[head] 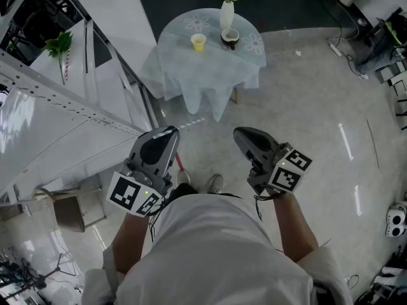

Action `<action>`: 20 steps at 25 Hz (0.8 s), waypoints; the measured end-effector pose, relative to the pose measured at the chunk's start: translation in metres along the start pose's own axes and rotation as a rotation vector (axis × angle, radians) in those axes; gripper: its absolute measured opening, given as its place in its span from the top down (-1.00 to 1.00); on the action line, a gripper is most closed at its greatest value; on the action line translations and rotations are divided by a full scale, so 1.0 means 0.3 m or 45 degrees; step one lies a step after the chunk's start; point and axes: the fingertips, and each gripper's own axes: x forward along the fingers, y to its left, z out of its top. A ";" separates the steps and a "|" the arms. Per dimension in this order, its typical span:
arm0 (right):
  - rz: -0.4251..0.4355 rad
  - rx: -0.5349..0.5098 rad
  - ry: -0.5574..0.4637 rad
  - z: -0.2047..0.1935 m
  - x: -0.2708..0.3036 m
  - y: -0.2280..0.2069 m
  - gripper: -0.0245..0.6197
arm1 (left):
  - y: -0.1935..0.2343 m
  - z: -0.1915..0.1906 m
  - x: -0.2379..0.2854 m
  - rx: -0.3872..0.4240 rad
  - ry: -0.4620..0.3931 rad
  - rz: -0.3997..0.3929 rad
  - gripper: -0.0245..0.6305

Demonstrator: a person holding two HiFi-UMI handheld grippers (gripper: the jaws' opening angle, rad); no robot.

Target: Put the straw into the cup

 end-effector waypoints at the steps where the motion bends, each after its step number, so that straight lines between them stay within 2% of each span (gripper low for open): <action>1: 0.003 0.000 -0.002 0.000 -0.008 -0.005 0.86 | -0.006 -0.004 0.002 0.001 0.000 0.005 0.81; 12: 0.033 0.018 -0.005 0.020 -0.072 -0.055 0.86 | -0.048 -0.009 0.047 0.016 0.006 0.052 0.81; 20: 0.007 0.027 -0.014 0.039 -0.073 -0.125 0.86 | -0.027 -0.021 0.097 0.011 0.017 0.055 0.80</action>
